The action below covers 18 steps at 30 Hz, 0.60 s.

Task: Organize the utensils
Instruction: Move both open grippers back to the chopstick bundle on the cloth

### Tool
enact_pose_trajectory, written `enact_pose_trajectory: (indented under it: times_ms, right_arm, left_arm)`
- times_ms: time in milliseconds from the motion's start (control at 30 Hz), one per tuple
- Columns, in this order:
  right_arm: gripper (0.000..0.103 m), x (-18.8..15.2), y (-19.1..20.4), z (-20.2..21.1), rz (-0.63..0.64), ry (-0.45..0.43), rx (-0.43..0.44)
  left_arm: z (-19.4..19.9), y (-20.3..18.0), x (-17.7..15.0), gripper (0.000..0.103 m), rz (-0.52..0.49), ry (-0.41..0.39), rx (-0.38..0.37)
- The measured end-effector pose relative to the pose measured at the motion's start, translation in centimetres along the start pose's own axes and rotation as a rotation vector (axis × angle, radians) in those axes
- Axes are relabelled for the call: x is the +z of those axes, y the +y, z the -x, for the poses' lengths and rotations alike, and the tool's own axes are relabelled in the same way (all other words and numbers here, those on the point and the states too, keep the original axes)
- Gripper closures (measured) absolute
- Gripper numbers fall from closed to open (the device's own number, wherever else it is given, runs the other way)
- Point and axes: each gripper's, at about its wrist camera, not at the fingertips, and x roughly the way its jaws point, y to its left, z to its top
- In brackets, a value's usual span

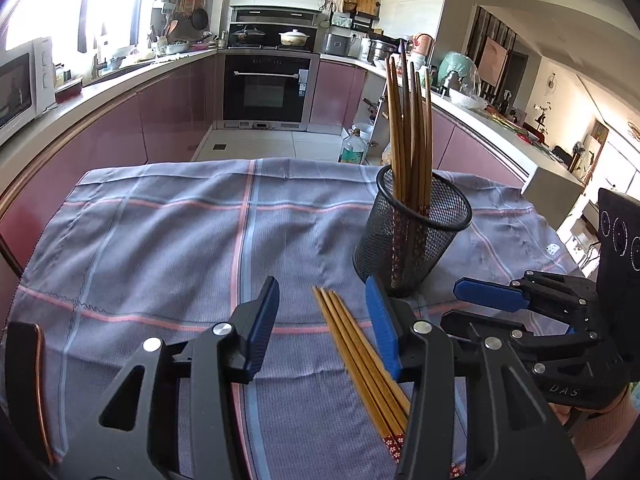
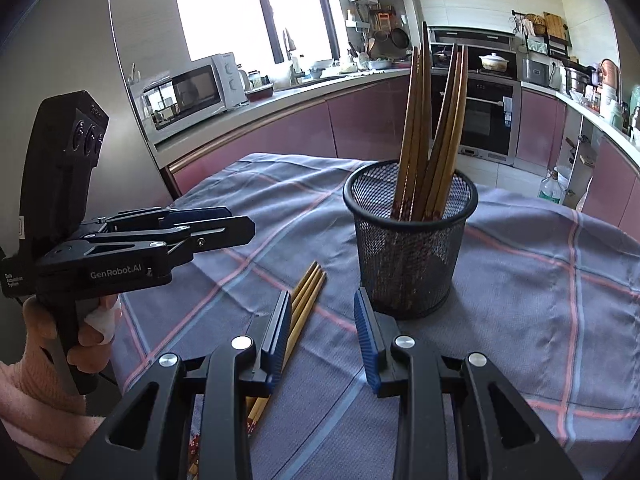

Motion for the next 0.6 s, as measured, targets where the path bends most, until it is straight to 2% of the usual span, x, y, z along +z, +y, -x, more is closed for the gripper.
enact_pose_trajectory:
  times_ms: [167,400,600]
  right_arm:
    - [0.069,-1.2,0.3,-0.7,-0.017,0.04,0.022]
    - [0.068,-2.3,1.0,-1.6,-0.022,0.078,0.037]
    - [0.068,-2.7,1.2,-2.0,-0.028,0.099,0.04]
  left_arm:
    - [-0.6,-0.3,-1.7,0.055,-0.003,0.032,0.026]
    - [-0.8,-0.5,-3.1,0.054,-0.015,0.055,0.062]
    - [-1.4,-0.5,-4.3,0.053,-0.014,0.095,0.059]
